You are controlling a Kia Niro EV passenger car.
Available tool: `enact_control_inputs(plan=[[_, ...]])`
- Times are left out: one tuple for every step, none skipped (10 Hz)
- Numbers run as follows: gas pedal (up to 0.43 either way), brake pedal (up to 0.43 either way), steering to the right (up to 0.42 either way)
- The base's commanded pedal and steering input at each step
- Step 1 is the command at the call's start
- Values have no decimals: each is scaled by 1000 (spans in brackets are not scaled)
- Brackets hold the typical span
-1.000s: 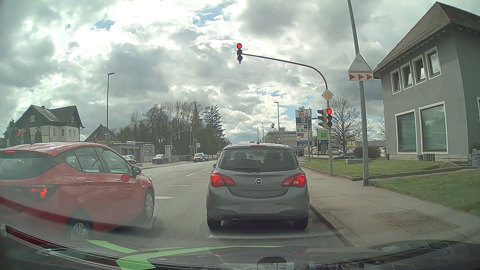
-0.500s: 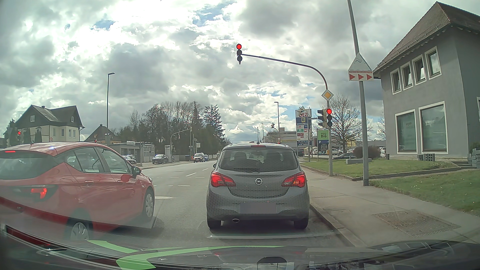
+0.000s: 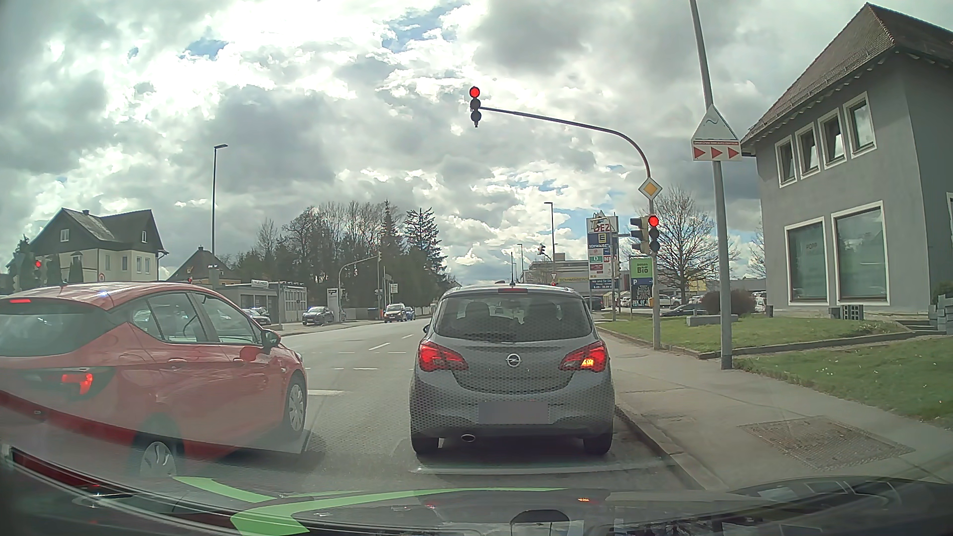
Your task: Follow the waypoints while adhering to traffic rules and regulations
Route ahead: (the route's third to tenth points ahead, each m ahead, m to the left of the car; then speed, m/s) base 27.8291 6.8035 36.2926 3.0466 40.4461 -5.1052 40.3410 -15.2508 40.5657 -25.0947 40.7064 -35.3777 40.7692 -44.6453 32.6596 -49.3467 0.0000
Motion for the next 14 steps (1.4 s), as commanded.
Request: enact_control_inputs(plan=[[0, 317, -4], [0, 317, -4], [0, 317, -3], [0, 317, -4], [0, 317, -4], [0, 317, -3], [0, 317, -3], [0, 317, -4], [0, 317, -4], [0, 317, -3], [0, 317, -3], [0, 317, -3], [0, 317, -4], [0, 317, -3]])
